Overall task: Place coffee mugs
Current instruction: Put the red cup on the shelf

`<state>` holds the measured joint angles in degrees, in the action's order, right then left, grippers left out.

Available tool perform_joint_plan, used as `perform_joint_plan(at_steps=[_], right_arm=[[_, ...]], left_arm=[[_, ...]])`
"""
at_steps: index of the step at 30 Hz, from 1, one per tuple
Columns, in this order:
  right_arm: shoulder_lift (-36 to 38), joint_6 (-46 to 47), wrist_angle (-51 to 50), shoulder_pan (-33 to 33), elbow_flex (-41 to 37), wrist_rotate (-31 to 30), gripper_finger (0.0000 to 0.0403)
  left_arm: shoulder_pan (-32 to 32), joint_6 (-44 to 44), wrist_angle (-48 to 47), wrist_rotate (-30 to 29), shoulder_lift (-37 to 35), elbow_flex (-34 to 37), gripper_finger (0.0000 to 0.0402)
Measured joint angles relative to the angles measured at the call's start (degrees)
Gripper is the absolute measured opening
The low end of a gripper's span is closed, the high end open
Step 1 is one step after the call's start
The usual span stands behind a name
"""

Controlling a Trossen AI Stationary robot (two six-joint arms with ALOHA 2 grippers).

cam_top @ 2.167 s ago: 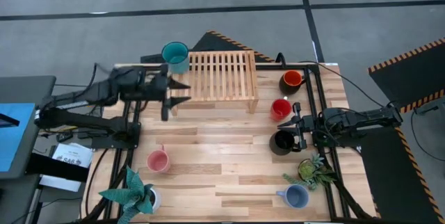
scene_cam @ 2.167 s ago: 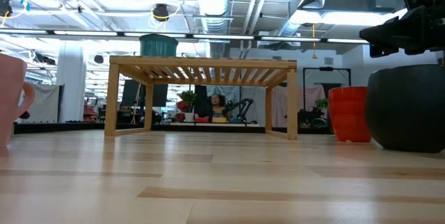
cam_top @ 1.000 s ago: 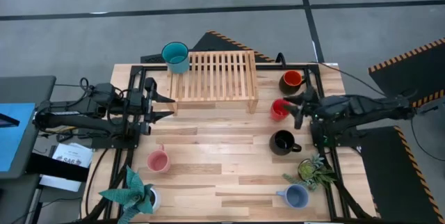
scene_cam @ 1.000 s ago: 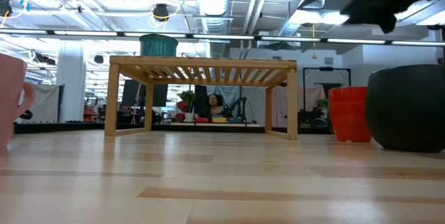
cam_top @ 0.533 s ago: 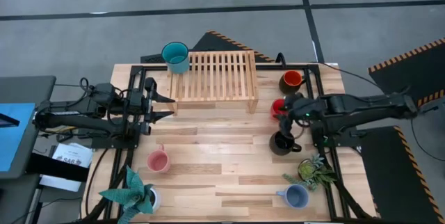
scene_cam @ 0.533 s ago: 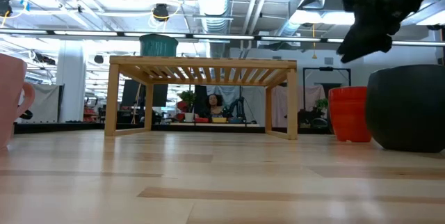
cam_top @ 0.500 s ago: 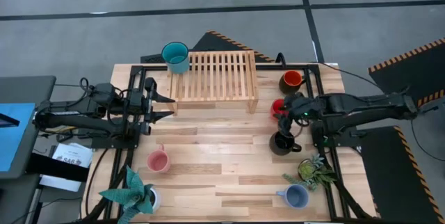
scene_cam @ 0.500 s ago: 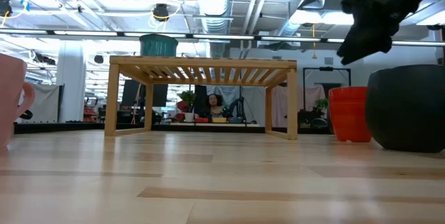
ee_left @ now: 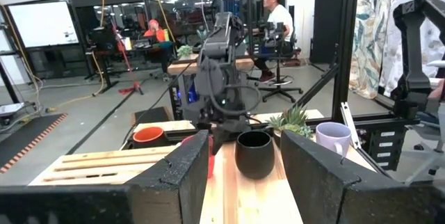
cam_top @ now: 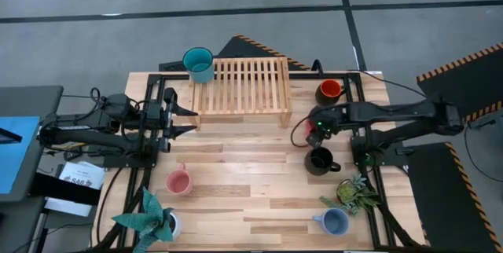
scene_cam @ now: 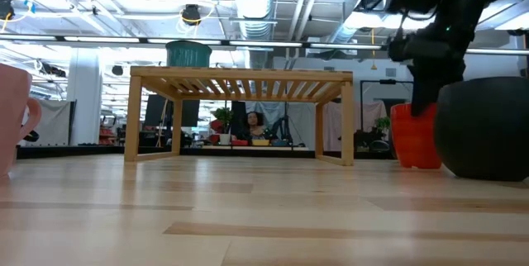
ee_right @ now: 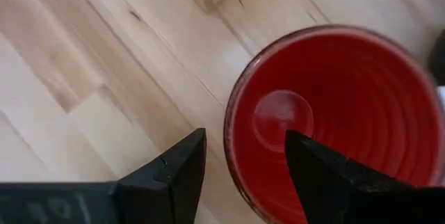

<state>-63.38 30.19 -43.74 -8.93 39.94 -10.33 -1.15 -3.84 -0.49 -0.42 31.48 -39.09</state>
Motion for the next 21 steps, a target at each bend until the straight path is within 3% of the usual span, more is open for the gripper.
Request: perform_joint_plan(at_steps=[8, 11, 14, 15, 21], right_arm=[[-5.1, -0.2, 0.1, -1.4, 0.0, 0.0, 0.0201], [-5.3, -0.2, -1.2, -1.0, 0.8, 0.9, 0.0147], [-4.9, 0.4, -4.5, 0.2, 3.3, 1.4, 0.0052], [-4.8, -0.2, -6.3, 0.8, 4.5, 1.5, 0.0037], [-5.0, 0.0, -20.8, 5.2, 17.5, 0.2, 0.0038]], left_arm=[[0.0, 0.0, 0.0, 0.0, 0.0, 0.0, 0.0165], [0.0, 0.0, 0.0, 0.0, 0.0, 0.0, 0.0165], [0.0, 0.0, 0.0, -0.1, 0.0, 0.0, 0.0165], [0.0, 0.0, 0.2, -0.1, 0.0, 0.0, 0.0165], [0.0, 0.0, 0.3, -0.3, 0.0, 0.0, 0.0165]])
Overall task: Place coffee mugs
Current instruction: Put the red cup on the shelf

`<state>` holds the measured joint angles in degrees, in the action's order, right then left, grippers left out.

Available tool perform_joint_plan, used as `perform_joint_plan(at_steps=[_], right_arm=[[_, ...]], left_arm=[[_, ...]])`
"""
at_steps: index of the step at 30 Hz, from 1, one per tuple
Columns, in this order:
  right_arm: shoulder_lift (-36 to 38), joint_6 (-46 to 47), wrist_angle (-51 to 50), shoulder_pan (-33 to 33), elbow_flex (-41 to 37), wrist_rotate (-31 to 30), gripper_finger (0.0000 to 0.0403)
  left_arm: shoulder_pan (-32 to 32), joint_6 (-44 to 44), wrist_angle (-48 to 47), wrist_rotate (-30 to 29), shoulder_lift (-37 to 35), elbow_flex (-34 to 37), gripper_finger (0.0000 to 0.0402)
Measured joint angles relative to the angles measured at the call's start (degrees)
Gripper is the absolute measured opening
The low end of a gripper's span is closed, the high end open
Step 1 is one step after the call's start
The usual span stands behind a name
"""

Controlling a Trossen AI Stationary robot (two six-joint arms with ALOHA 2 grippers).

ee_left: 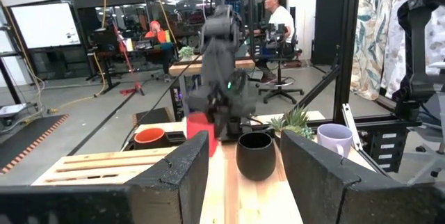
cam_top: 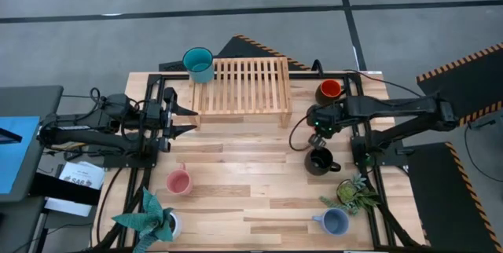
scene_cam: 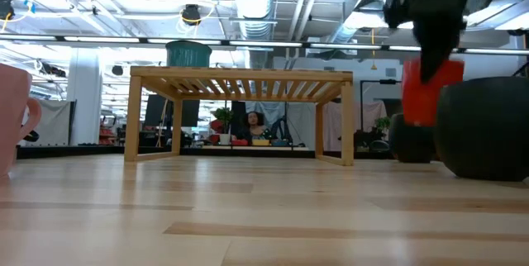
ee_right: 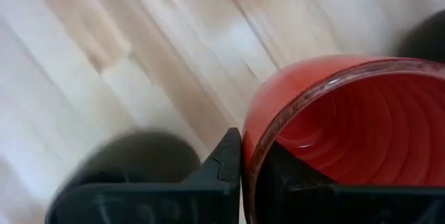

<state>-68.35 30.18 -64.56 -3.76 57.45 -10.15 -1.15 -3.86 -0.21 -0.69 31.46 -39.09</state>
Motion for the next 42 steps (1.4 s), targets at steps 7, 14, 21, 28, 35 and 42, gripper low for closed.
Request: perform_joint_plan(at_steps=[7, 14, 21, 28, 35, 42], right_arm=[[-5.0, -0.1, -15.4, 4.2, 23.5, -8.0, 0.0039], [-18.7, -14.7, -12.8, 0.0, 47.5, -12.6, 0.0039], [-36.1, -28.2, -5.4, -7.4, 68.7, -7.8, 0.0039], [-47.4, -33.2, 1.1, -11.9, 76.2, 1.1, 0.0039], [-52.6, -33.7, 3.3, -14.1, 76.2, 2.5, 0.0039], [-55.0, -34.8, 5.9, -14.5, 76.2, 3.0, 0.0039]], left_arm=[[0.0, 0.0, -0.3, 0.0, 0.0, 0.0, 0.0165], [0.0, 0.0, -0.3, 0.0, 0.0, 0.0, 0.0165], [0.0, 0.0, -0.3, -1.5, 0.0, 0.0, 0.0165], [0.0, 0.1, -0.3, -2.3, 0.0, 0.0, 0.0165], [0.0, 0.2, -0.3, -2.4, 0.0, 0.0, 0.0165], [0.0, 0.2, -0.3, -2.3, 0.0, 0.0, 0.0165]])
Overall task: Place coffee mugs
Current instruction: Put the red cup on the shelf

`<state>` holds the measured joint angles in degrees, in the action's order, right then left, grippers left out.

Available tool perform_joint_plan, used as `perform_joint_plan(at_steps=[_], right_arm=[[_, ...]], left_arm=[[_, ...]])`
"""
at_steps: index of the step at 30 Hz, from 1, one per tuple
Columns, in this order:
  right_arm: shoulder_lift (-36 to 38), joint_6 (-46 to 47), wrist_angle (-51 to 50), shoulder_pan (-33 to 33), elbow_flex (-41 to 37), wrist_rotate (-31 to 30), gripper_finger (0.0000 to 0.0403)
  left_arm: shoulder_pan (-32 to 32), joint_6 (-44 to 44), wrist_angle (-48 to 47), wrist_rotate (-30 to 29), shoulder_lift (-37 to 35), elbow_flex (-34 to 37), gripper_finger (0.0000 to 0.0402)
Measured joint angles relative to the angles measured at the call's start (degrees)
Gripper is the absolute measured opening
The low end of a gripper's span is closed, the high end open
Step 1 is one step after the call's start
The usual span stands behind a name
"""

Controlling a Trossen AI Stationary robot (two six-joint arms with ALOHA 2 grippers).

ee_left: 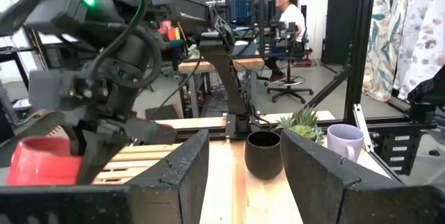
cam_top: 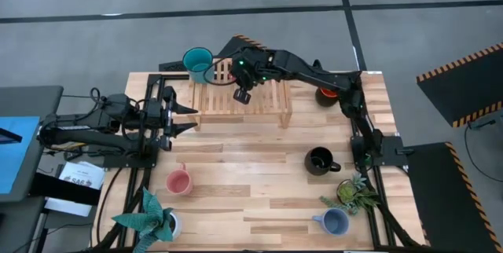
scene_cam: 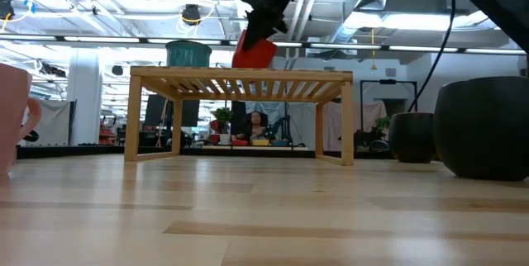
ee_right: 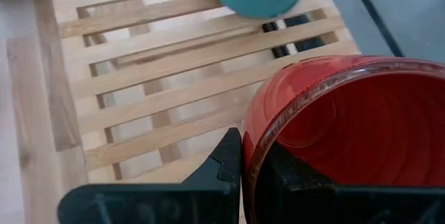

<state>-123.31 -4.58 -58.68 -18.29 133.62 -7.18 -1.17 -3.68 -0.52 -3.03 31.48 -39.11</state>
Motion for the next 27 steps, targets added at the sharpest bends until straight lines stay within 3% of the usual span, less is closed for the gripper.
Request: perform_joint_plan(at_steps=[18, 27], right_arm=[[0.1, 0.2, 0.6, -0.6, 0.0, 1.4, 0.0039], [0.2, 0.0, 0.9, -0.6, 0.1, 1.3, 0.0102]], left_arm=[[0.0, 0.4, 0.0, 0.0, 0.0, 0.0, 0.0165], [0.0, 0.5, 0.0, 0.0, 0.0, 0.0, 0.0165]])
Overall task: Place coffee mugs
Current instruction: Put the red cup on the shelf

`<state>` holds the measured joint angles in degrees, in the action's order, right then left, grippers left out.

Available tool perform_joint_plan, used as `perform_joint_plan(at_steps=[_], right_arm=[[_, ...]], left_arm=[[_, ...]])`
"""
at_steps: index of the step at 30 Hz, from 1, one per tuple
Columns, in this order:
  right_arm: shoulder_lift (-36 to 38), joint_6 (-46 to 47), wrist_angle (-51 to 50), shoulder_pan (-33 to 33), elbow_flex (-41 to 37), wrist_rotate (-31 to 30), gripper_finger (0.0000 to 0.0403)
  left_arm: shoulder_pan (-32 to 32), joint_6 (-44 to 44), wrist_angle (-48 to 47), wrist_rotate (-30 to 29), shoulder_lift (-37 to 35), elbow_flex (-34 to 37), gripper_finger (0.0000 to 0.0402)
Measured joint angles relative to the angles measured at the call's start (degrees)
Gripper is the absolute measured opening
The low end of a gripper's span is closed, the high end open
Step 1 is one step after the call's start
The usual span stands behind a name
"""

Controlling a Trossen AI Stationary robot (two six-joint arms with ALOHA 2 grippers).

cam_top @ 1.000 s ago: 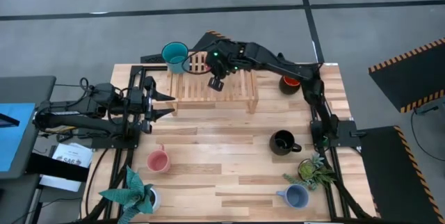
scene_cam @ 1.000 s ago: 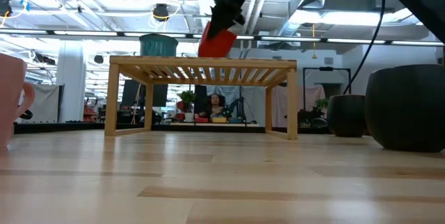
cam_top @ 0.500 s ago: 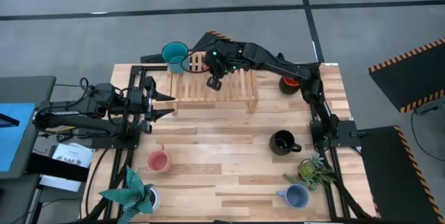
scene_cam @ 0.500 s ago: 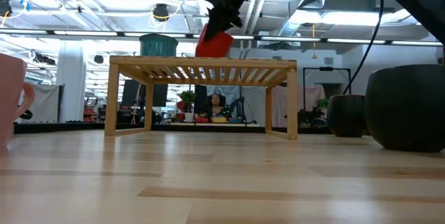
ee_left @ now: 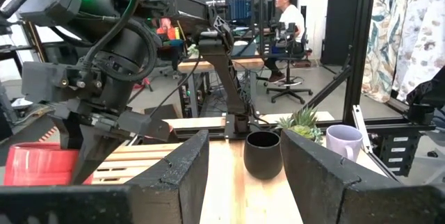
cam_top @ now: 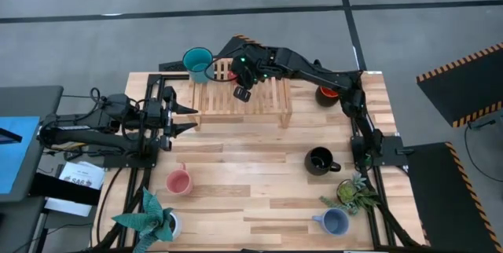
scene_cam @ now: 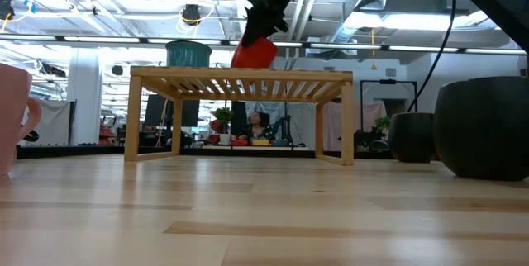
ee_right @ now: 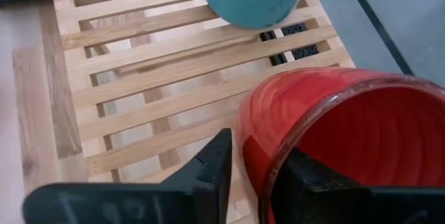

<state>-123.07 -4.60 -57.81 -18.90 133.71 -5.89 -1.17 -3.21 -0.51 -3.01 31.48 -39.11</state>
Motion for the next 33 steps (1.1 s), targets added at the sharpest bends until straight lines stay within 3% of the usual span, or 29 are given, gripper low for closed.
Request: perform_joint_plan(at_steps=[12, 24, 33], right_arm=[[0.0, 0.1, 2.3, 0.0, 0.0, 0.0, 0.0114], [0.0, -0.5, 7.4, 0.0, 0.0, 0.0, 0.0178], [0.4, -3.3, 9.2, -0.3, 0.0, -0.1, 0.0187]], left_arm=[[0.0, 0.0, 0.4, 0.0, 0.0, 0.0, 0.0165], [0.0, 0.0, 0.4, 0.0, 0.0, 0.0, 0.0165], [0.0, 0.0, 0.4, 0.0, 0.0, 0.0, 0.0165]])
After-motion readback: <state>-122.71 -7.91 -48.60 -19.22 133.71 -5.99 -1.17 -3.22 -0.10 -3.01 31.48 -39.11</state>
